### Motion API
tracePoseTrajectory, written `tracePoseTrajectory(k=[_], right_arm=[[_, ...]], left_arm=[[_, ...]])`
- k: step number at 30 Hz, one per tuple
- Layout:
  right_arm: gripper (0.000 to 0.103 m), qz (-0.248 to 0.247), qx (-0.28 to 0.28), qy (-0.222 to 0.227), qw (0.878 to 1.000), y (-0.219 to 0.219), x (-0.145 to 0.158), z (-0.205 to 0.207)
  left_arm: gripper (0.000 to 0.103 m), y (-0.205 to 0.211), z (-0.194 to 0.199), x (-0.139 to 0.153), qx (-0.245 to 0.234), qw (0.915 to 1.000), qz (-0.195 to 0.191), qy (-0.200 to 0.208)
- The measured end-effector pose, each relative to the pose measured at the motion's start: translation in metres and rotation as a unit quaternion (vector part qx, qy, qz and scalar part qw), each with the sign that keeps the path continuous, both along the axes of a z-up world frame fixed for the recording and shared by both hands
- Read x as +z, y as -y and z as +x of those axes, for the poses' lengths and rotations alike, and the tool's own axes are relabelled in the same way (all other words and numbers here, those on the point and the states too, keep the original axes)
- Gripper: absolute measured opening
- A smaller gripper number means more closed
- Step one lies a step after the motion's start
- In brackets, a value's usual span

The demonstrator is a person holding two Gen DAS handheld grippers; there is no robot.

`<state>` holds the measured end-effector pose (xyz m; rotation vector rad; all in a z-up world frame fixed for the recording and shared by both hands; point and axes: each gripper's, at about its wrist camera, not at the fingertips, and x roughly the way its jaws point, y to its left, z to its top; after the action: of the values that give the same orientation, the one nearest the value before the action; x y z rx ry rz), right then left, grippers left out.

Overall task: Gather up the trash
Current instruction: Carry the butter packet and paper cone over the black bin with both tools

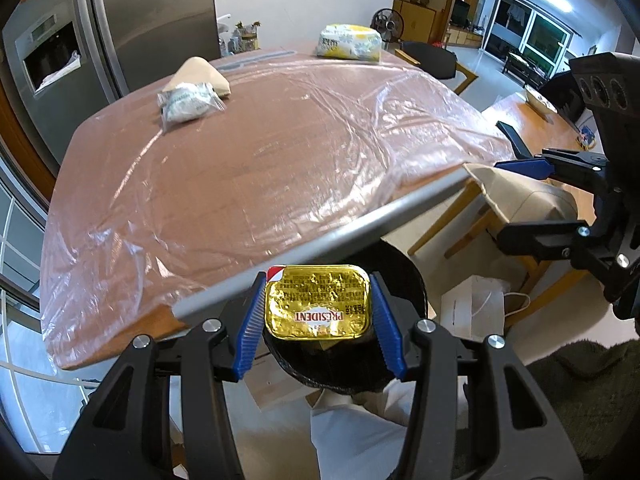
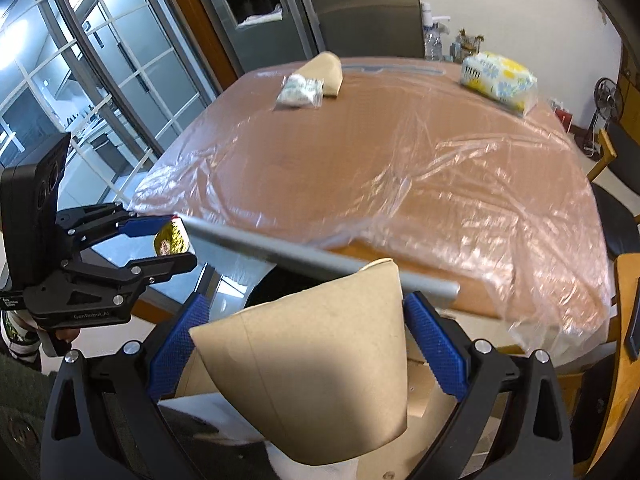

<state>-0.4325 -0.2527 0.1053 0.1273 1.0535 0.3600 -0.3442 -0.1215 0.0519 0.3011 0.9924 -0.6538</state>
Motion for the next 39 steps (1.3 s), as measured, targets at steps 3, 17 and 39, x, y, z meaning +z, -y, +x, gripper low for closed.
tracePoseTrajectory(k=[3,17,39], right_arm=[[0.096,0.003,0.005,-0.014,1.000,-0.002,-0.009,-0.004],[0.096,0.011,0.008,-0.070,0.997,-0.007,-0.055,-0.009],[0.096,-0.043,0.002,-0.080,0.996,-0.020,-0.109,0.003]], left_arm=[[0.051,0.001,-0.005,-0.003,-0.007,1.0000,0.004,-0.005],[0.051,0.006,-0.017,-0.030,-0.024,0.9989,0.018,-0.035],[0.051,0.018,-0.010,-0.096,-0.026,0.9947,0.071,-0.070]])
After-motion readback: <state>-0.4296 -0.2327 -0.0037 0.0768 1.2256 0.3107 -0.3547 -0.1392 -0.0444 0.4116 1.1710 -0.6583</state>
